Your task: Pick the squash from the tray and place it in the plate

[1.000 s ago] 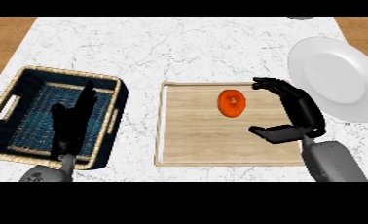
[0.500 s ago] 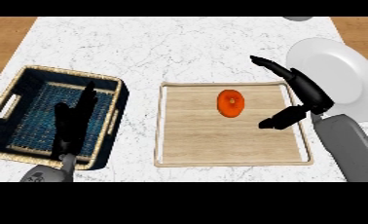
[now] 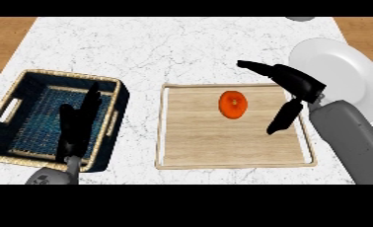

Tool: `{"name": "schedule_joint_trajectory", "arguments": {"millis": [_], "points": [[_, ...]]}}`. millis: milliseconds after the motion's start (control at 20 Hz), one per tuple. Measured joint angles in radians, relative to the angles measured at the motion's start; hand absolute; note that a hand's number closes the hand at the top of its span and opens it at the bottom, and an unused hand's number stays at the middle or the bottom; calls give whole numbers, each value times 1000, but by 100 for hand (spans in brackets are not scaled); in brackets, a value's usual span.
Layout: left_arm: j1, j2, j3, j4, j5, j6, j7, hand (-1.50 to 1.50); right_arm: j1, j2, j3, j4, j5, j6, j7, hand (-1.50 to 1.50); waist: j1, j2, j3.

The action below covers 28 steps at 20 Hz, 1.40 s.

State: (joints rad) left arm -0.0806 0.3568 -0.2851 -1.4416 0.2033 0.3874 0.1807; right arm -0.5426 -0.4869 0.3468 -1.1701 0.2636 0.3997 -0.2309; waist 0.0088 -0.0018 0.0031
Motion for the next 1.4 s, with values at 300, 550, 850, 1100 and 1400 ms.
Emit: {"name": "schedule_joint_trajectory", "arguments": {"millis": [300,550,850,1100,1400], "points": [[17,-26,16,-25,-31,-11,14,0,-55,50,1,88,84,60,21,-150,0,1,-1],[6,-45,55,-4,-55,-47,18,0,-49,101,-16,120,162,70,12,-150,-2,0,0],[24,-78,75,-20,-98,-62,19,0,-59,150,-43,178,240,79,-23,-150,-2,0,1],[24,-95,105,-22,-116,-90,30,0,-57,187,-67,197,291,85,-34,-150,-3,1,0],[31,-121,126,-26,-146,-119,37,0,-72,231,-97,269,359,68,-70,-150,-2,1,0]]}}
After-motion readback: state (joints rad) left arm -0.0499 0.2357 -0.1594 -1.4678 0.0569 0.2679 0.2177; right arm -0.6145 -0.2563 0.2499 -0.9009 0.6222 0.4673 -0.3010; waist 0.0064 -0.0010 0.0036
